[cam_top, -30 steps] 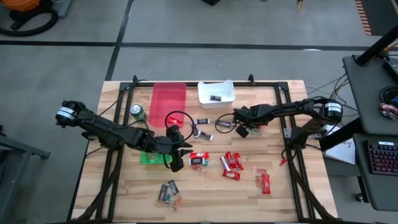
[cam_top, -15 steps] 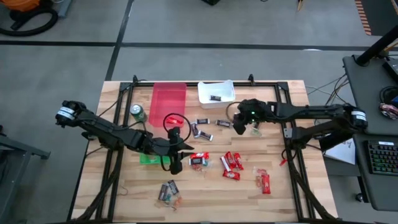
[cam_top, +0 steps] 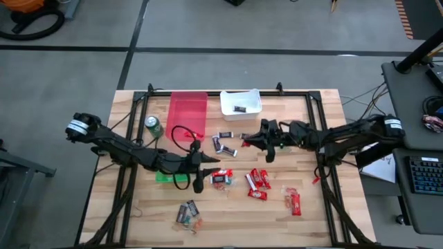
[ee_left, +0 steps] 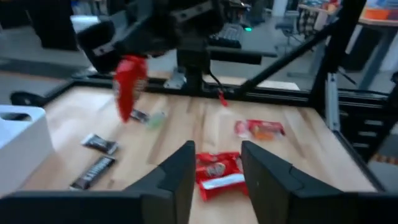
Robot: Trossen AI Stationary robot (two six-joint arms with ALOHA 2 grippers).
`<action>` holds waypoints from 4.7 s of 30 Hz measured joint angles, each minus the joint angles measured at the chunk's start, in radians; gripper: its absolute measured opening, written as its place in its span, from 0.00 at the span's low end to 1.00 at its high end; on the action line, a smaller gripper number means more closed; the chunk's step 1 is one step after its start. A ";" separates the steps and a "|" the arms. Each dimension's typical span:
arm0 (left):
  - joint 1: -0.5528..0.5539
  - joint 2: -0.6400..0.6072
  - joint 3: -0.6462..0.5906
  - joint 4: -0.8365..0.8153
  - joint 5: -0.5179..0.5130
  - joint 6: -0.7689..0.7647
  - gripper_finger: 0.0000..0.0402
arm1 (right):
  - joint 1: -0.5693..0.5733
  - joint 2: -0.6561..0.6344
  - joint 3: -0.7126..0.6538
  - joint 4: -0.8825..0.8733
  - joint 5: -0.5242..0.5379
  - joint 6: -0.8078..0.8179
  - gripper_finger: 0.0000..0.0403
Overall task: Organize candy in baskets
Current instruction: Put the red chocolate into the pink bin
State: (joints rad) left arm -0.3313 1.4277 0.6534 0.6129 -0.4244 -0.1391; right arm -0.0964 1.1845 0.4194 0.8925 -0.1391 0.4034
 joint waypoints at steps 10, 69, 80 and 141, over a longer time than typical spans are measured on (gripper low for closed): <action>0.009 0.186 0.024 0.218 -0.127 0.111 0.52 | 0.093 0.184 0.119 0.083 -0.029 -0.031 0.03; 0.316 -0.248 0.085 -0.738 -0.137 -0.002 0.01 | -0.210 0.129 0.350 -0.588 0.057 -0.294 0.52; 0.618 -0.262 0.085 -0.886 0.103 0.106 0.01 | -0.351 0.146 0.368 -0.680 0.061 -0.314 0.52; 1.122 0.404 0.596 -1.309 0.443 0.786 0.08 | -0.625 0.147 0.377 -0.777 0.055 -0.559 0.52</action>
State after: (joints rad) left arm 0.7902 1.8320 1.2489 -0.6960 0.0185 0.6468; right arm -0.7217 1.3315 0.7963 0.1154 -0.0837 -0.1555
